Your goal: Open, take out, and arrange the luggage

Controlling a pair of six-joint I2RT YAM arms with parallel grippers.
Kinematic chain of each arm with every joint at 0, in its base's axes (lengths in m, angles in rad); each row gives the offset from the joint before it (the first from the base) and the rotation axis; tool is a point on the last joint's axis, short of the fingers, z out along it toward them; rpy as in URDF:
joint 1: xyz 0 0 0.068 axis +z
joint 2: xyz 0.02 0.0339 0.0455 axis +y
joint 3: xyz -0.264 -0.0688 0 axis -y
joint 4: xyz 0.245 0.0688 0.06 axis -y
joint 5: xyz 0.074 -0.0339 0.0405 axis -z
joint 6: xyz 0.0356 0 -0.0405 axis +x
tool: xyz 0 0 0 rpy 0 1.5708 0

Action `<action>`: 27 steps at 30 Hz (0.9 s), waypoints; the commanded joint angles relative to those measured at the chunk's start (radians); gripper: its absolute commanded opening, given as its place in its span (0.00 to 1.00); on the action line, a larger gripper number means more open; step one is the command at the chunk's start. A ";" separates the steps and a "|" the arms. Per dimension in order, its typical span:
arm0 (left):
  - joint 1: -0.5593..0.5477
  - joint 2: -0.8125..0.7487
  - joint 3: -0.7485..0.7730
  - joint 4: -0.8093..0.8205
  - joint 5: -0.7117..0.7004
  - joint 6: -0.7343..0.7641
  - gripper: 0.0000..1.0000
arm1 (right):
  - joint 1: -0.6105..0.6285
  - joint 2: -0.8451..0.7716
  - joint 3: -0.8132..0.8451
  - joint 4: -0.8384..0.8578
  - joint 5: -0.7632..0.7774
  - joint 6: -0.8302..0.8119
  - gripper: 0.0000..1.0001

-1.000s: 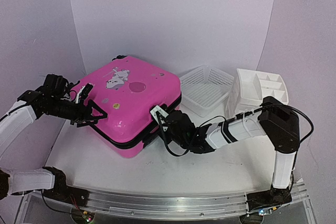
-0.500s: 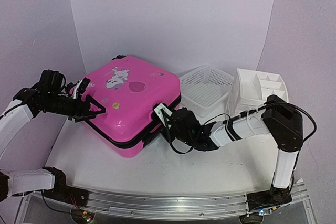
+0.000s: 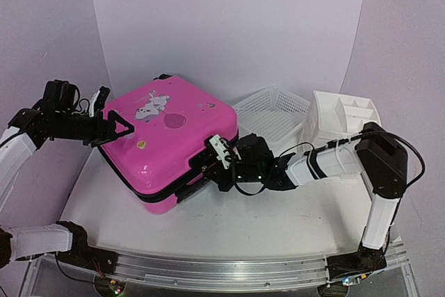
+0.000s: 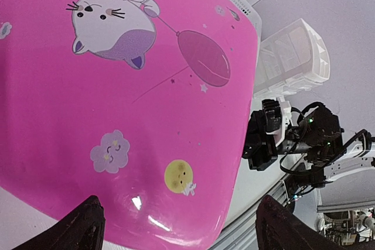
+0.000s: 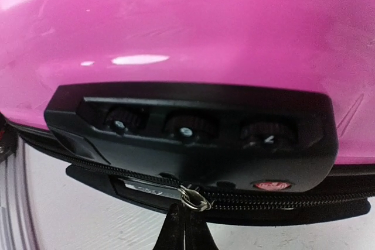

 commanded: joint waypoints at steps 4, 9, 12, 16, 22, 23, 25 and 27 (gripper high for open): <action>-0.001 0.063 0.109 0.019 -0.078 -0.007 0.89 | 0.050 0.002 -0.021 0.133 -0.001 0.167 0.00; -0.002 0.068 0.109 0.014 -0.119 -0.018 0.90 | 0.062 0.017 -0.006 0.139 -0.063 0.178 0.07; -0.002 0.067 0.089 0.013 -0.096 -0.026 0.90 | 0.069 -0.020 -0.029 0.088 0.054 0.195 0.18; -0.001 0.043 0.064 0.015 -0.086 -0.028 0.91 | 0.074 -0.094 -0.061 -0.094 0.339 0.154 0.45; -0.002 0.018 0.033 0.012 -0.114 -0.007 0.91 | 0.126 -0.159 -0.019 -0.304 0.476 0.099 0.55; -0.001 0.015 0.027 0.012 -0.115 -0.007 0.91 | 0.144 -0.163 -0.011 -0.312 0.508 0.090 0.56; -0.001 0.009 0.019 0.011 -0.113 -0.010 0.91 | 0.181 -0.156 0.012 -0.313 0.589 0.088 0.58; -0.002 0.005 0.015 0.013 -0.116 -0.009 0.91 | 0.213 -0.132 0.046 -0.306 0.652 0.116 0.59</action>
